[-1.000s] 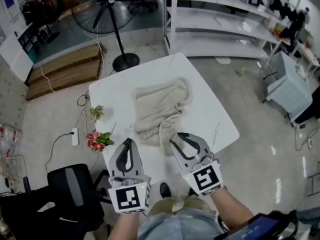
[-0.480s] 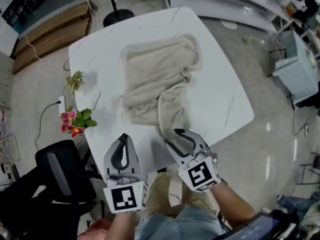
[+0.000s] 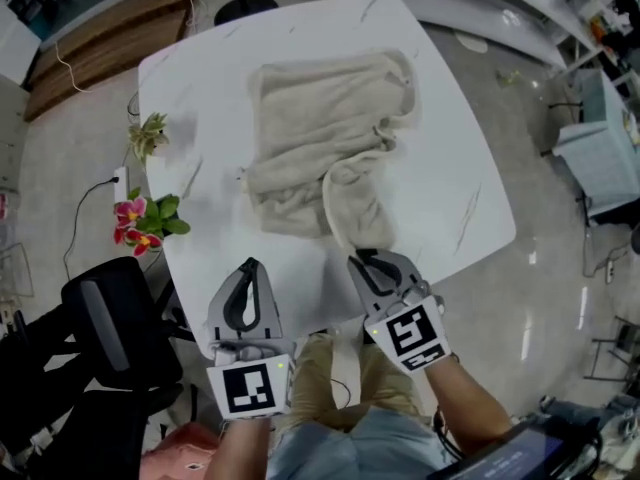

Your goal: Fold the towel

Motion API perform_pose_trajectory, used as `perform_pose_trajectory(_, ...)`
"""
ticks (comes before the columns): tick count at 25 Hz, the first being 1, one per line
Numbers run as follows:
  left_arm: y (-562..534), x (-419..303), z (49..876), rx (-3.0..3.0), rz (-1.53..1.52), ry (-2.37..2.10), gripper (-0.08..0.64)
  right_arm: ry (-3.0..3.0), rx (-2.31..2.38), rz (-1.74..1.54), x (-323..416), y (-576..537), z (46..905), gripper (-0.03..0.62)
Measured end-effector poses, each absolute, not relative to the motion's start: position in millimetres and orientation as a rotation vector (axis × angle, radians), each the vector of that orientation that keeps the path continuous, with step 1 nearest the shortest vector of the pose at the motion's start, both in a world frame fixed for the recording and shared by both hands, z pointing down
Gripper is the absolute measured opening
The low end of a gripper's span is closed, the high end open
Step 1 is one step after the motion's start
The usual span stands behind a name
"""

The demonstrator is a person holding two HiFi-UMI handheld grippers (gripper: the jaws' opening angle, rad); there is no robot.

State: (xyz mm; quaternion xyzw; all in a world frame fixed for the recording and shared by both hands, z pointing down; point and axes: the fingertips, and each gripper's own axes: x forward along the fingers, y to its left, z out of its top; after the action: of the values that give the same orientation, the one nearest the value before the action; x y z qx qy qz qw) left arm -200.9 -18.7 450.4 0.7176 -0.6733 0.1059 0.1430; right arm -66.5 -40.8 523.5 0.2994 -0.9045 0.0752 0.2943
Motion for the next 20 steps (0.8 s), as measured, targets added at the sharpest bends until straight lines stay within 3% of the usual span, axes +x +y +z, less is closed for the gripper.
perform_pose_trajectory(10, -20, -156, 421, 2.099, 0.239, -1.976, 0.008, -2.584, 1.071, 0.413, 22, -91, 398, 0.044)
perform_pose_trajectory(20, -14, -108, 422, 2.13, 0.293, -1.925, 0.009, -2.51, 1.122, 0.639, 90, -70, 431, 0.046)
